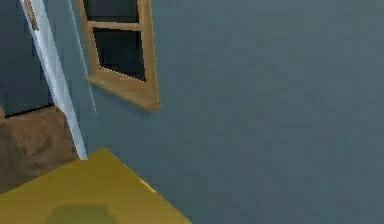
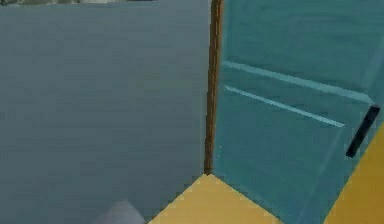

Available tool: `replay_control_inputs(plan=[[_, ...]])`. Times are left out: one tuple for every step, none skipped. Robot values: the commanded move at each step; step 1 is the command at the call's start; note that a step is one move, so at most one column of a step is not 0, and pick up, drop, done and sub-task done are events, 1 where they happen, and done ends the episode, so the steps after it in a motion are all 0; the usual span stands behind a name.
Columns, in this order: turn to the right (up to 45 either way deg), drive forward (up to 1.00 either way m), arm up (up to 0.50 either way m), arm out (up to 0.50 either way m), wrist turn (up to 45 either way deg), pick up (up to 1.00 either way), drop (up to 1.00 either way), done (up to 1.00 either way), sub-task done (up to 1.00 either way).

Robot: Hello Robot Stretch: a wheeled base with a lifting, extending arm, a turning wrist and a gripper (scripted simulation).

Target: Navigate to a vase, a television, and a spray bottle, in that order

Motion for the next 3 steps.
replay_control_inputs(plan=[[-45.0, 0.00, 0.00, 0.00, 0.0, 0.00, 0.00, 0.00, 0.00], [0.0, 1.00, 0.00, 0.00, 0.0, 0.00, 0.00, 0.00, 0.00], [-3.0, 0.00, 0.00, 0.00, 0.0, 0.00, 0.00, 0.00, 0.00]])
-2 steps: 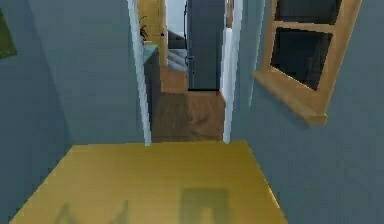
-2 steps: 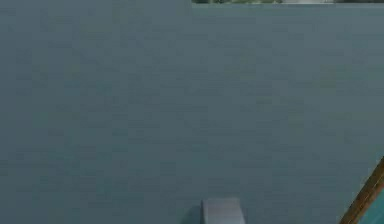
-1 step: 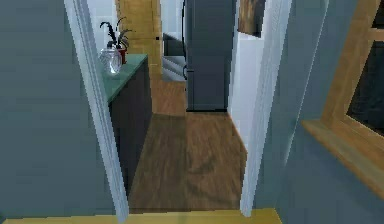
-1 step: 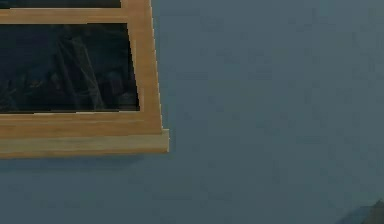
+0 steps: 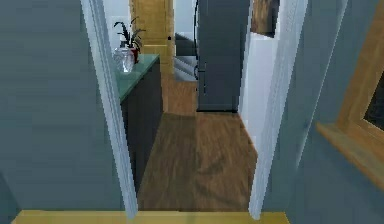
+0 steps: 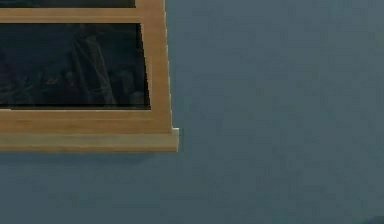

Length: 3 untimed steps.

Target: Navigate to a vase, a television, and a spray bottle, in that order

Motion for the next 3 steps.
replay_control_inputs(plan=[[0.0, 1.00, 0.00, 0.00, 0.0, 0.00, 0.00, 0.00, 0.00], [0.0, 1.00, 0.00, 0.00, 0.0, 0.00, 0.00, 0.00, 0.00], [0.0, 1.00, 0.00, 0.00, 0.0, 0.00, 0.00, 0.00, 0.00]])
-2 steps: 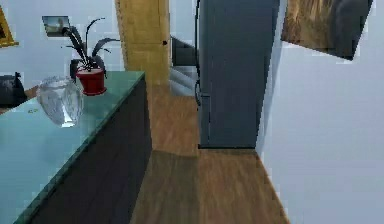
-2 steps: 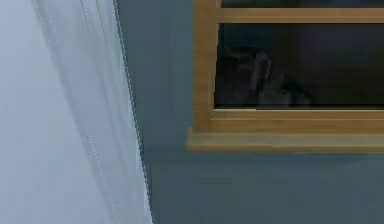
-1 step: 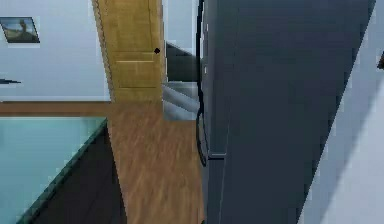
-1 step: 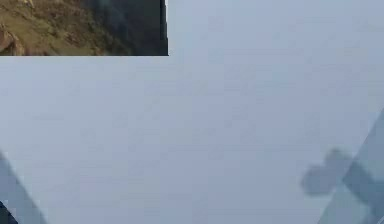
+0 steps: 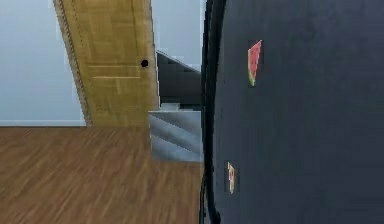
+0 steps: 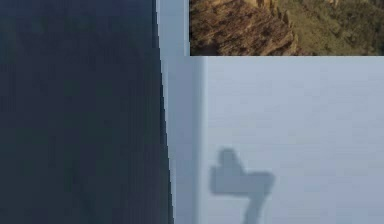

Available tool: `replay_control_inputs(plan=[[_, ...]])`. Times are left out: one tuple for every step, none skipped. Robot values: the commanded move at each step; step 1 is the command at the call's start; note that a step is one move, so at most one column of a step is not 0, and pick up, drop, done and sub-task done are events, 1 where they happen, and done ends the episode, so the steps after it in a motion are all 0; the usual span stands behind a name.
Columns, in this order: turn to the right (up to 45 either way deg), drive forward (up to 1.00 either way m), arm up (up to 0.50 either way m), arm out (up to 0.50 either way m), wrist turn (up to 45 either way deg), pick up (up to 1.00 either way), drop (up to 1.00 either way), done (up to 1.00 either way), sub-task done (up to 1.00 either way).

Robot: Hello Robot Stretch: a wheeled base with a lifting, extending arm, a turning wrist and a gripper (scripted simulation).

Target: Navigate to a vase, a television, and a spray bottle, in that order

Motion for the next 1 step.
replay_control_inputs(plan=[[-3.0, 0.00, 0.00, 0.00, 0.0, 0.00, 0.00, 0.00, 0.00]])
